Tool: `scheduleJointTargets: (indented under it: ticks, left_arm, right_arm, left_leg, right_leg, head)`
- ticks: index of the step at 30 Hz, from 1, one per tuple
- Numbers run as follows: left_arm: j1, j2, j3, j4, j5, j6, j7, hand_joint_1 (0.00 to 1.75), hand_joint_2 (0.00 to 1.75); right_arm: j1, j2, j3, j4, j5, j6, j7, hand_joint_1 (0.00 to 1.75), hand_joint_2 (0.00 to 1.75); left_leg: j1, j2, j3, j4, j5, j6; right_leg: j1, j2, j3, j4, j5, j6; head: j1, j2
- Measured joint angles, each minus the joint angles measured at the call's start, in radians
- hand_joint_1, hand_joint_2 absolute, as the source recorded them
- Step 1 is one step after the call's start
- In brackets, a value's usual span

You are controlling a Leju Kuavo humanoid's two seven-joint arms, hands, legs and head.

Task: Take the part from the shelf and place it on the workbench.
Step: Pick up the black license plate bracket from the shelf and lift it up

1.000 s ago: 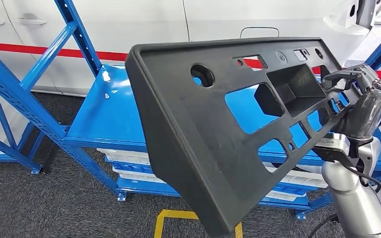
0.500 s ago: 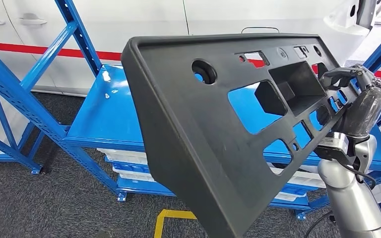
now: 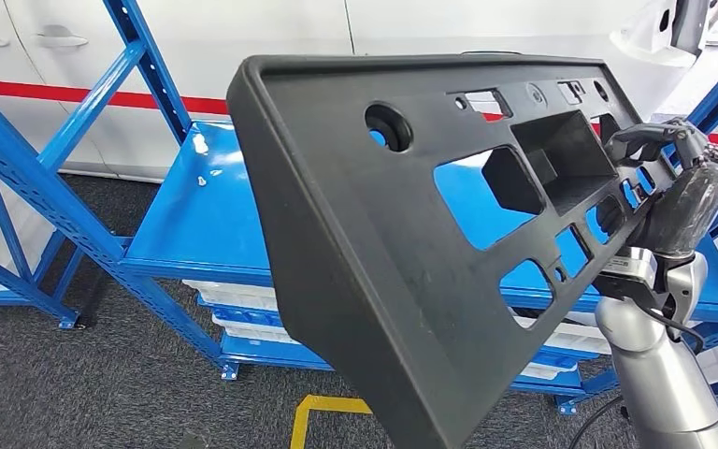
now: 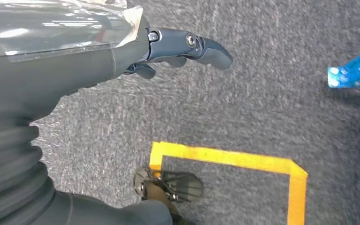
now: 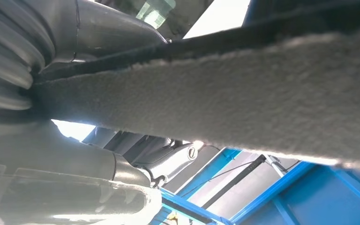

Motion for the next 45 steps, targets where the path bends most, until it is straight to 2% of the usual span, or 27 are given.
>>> scheduleJointTargets:
  ticks: [11, 15, 18, 20, 22, 23, 24, 25, 27, 28, 29, 31, 33, 34, 35, 37, 38, 39, 40, 41, 43, 44, 45]
  left_arm:
    - [-0.003, 0.0, 0.012, 0.0, 0.024, -0.039, 0.01, 0.0, 1.75]
    - [-0.003, 0.001, 0.02, 0.0, 0.033, -0.056, 0.014, 0.0, 1.75]
    - [-0.003, 0.001, 0.025, 0.0, 0.038, -0.062, 0.015, 0.0, 1.75]
    - [-0.005, 0.0, 0.026, 0.0, 0.04, -0.068, 0.016, 0.0, 1.75]
    - [-0.005, -0.001, 0.026, 0.0, 0.04, -0.073, 0.018, 0.0, 1.75]
    - [-0.005, -0.001, 0.026, 0.0, 0.04, -0.074, 0.019, 0.0, 1.75]
    - [-0.005, -0.001, 0.026, 0.0, 0.04, -0.074, 0.019, 0.0, 1.75]
    - [-0.005, -0.002, 0.026, 0.0, 0.04, -0.074, 0.02, 0.0, 1.75]
    - [-0.005, -0.002, 0.027, 0.0, 0.04, -0.075, 0.02, 0.0, 1.75]
    - [-0.006, -0.002, 0.027, 0.0, 0.04, -0.075, 0.021, 0.0, 1.75]
    - [-0.007, -0.002, 0.027, 0.0, 0.04, -0.075, 0.021, 0.0, 1.75]
    - [-0.008, -0.002, 0.028, 0.0, 0.041, -0.077, 0.022, 0.0, 1.75]
    - [-0.007, -0.001, 0.029, 0.0, 0.043, -0.078, 0.022, 0.0, 1.75]
    - [-0.007, 0.0, 0.029, 0.0, 0.043, -0.079, 0.022, 0.0, 1.75]
    - [-0.007, 0.0, 0.029, 0.0, 0.043, -0.08, 0.022, 0.0, 1.75]
    - [-0.008, 0.0, 0.029, 0.0, 0.042, -0.083, 0.022, 0.0, 1.75]
    - [-0.007, 0.0, 0.029, 0.0, 0.041, -0.084, 0.022, 0.0, 1.75]
    - [-0.007, 0.0, 0.029, 0.0, 0.04, -0.085, 0.022, 0.0, 1.75]
    - [-0.007, 0.0, 0.029, 0.0, 0.04, -0.085, 0.022, 0.0, 1.75]
    - [-0.008, 0.0, 0.029, 0.0, 0.039, -0.086, 0.022, 0.0, 1.75]
    - [-0.01, 0.0, 0.029, 0.0, 0.038, -0.087, 0.021, 0.0, 1.75]
    - [-0.012, 0.0, 0.029, 0.0, 0.037, -0.087, 0.02, 0.0, 1.75]
    - [-0.013, 0.0, 0.029, -0.001, 0.036, -0.087, 0.019, 0.0, 1.75]
  right_arm:
    - [0.028, 0.013, -0.005, -0.006, -0.011, -0.003, 0.006, 1.75, 1.75]
    - [0.048, 0.022, -0.013, -0.019, -0.011, -0.003, 0.012, 1.75, 1.75]
    - [0.053, 0.026, -0.02, -0.026, -0.011, -0.002, 0.014, 1.75, 1.75]
    - [0.055, 0.026, -0.025, -0.029, -0.01, -0.002, 0.017, 1.75, 1.75]
    - [0.06, 0.027, -0.028, -0.03, -0.009, -0.001, 0.02, 1.75, 1.75]
    - [0.064, 0.027, -0.028, -0.03, -0.009, -0.001, 0.021, 1.75, 1.75]
    - [0.068, 0.028, -0.028, -0.03, -0.009, 0.0, 0.022, 1.75, 1.75]
    - [0.07, 0.028, -0.028, -0.03, -0.009, 0.0, 0.023, 1.75, 1.75]
    - [0.072, 0.029, -0.029, -0.031, -0.008, 0.0, 0.024, 1.75, 1.75]
    - [0.072, 0.029, -0.03, -0.032, -0.008, 0.0, 0.024, 1.75, 1.75]
    - [0.074, 0.03, -0.031, -0.034, -0.008, 0.001, 0.024, 1.75, 1.75]
    - [0.08, 0.032, -0.035, -0.037, -0.005, 0.002, 0.026, 1.75, 1.75]
    - [0.085, 0.036, -0.038, -0.039, -0.003, 0.005, 0.028, 1.75, 1.75]
    - [0.086, 0.037, -0.039, -0.041, -0.002, 0.005, 0.028, 1.75, 1.75]
    - [0.086, 0.039, -0.04, -0.043, 0.0, 0.006, 0.029, 1.75, 1.75]
    - [0.088, 0.041, -0.043, -0.048, 0.005, 0.008, 0.033, 1.75, 1.75]
    - [0.09, 0.043, -0.045, -0.051, 0.008, 0.009, 0.036, 1.75, 1.75]
    - [0.094, 0.044, -0.046, -0.053, 0.01, 0.011, 0.038, 1.75, 1.75]
    - [0.098, 0.046, -0.047, -0.056, 0.012, 0.012, 0.041, 1.75, 1.75]
    - [0.101, 0.047, -0.048, -0.059, 0.015, 0.013, 0.043, 1.75, 1.75]
    - [0.105, 0.05, -0.052, -0.069, 0.022, 0.015, 0.046, 1.75, 1.75]
    - [0.105, 0.051, -0.055, -0.075, 0.025, 0.016, 0.048, 1.75, 1.75]
    - [0.106, 0.052, -0.058, -0.08, 0.028, 0.017, 0.05, 1.75, 1.75]
  left_leg:
    - [-0.002, 0.0, -0.001, 0.005, -0.003, 0.003]
    - [-0.004, 0.0, -0.005, 0.011, -0.006, 0.01]
    - [0.001, 0.003, -0.001, 0.001, 0.007, 0.023]
    - [0.008, 0.007, 0.001, -0.011, 0.018, 0.032]
    - [0.008, 0.008, -0.003, -0.012, 0.021, 0.035]
    - [0.008, 0.008, -0.005, -0.011, 0.022, 0.034]
    - [0.008, 0.008, -0.007, -0.011, 0.023, 0.033]
    - [0.009, 0.008, -0.007, -0.01, 0.024, 0.031]
    - [0.012, 0.008, -0.009, -0.006, 0.025, 0.025]
    - [0.012, 0.007, -0.013, -0.002, 0.024, 0.02]
    - [0.012, 0.006, -0.017, 0.003, 0.025, 0.014]
    - [0.009, 0.003, -0.026, 0.011, 0.028, 0.003]
    - [0.011, 0.002, -0.033, 0.02, 0.024, -0.007]
    - [0.014, 0.003, -0.042, 0.037, 0.006, -0.013]
    - [0.017, 0.004, -0.055, 0.072, -0.024, -0.02]
    - [0.024, 0.008, -0.099, 0.191, -0.104, -0.032]
    - [0.028, 0.009, -0.118, 0.25, -0.133, -0.036]
    - [0.031, 0.01, -0.124, 0.284, -0.145, -0.039]
    - [0.034, 0.01, -0.112, 0.282, -0.138, -0.039]
    - [0.036, 0.01, -0.08, 0.243, -0.117, -0.038]
    - [0.037, 0.01, 0.012, 0.105, -0.074, -0.033]
    - [0.035, 0.009, 0.045, 0.051, -0.061, -0.03]
    - [0.031, 0.008, 0.062, 0.02, -0.057, -0.026]
  right_leg:
    - [-0.006, 0.0, 0.0, -0.001, 0.0, 0.001]
    - [-0.008, 0.0, 0.001, -0.001, 0.002, 0.003]
    - [-0.007, 0.0, -0.003, 0.004, -0.003, 0.01]
    - [-0.004, 0.0, -0.031, 0.067, -0.044, 0.003]
    - [-0.003, 0.001, -0.084, 0.199, -0.107, -0.004]
    - [-0.004, 0.001, -0.105, 0.256, -0.127, -0.003]
    - [-0.005, 0.0, -0.111, 0.282, -0.133, 0.002]
    - [-0.007, 0.0, -0.097, 0.266, -0.122, 0.01]
    - [-0.012, 0.0, -0.021, 0.135, -0.077, 0.03]
    - [-0.011, 0.002, 0.018, 0.07, -0.058, 0.034]
    - [-0.01, 0.005, 0.043, 0.026, -0.048, 0.034]
    - [-0.004, 0.01, 0.051, 0.009, -0.044, 0.022]
    - [-0.01, 0.01, 0.043, 0.008, -0.04, 0.009]
    - [-0.013, 0.009, 0.038, 0.009, -0.036, 0.0]
    - [-0.015, 0.007, 0.034, 0.008, -0.031, -0.009]
    - [-0.011, 0.005, 0.021, 0.008, -0.022, -0.024]
    - [-0.008, 0.003, 0.014, 0.009, -0.018, -0.028]
    - [-0.006, 0.002, 0.007, 0.009, -0.013, -0.031]
    - [-0.005, 0.001, 0.002, 0.009, -0.008, -0.031]
    - [-0.004, 0.001, -0.003, 0.009, -0.003, -0.029]
    - [-0.003, 0.001, -0.009, 0.009, 0.005, -0.022]
    - [-0.002, 0.001, -0.011, 0.009, 0.01, -0.015]
    - [-0.002, 0.0, -0.012, 0.009, 0.014, -0.008]
  head:
    - [0.0, 0.0]
    - [0.0, 0.0]
    - [0.0, 0.0]
    - [0.003, 0.0]
    - [0.007, 0.0]
    - [0.007, 0.0]
    - [0.007, 0.0]
    - [0.007, 0.0]
    - [0.007, 0.0]
    - [0.007, 0.0]
    - [0.007, 0.0]
    - [0.006, 0.0]
    - [0.003, 0.0]
    - [0.001, 0.0]
    - [0.0, 0.0]
    - [-0.002, 0.0]
    - [-0.002, 0.0]
    - [-0.002, 0.0]
    - [-0.002, 0.0]
    - [-0.002, 0.0]
    - [-0.002, 0.0]
    - [-0.001, 0.0]
    - [-0.001, 0.0]
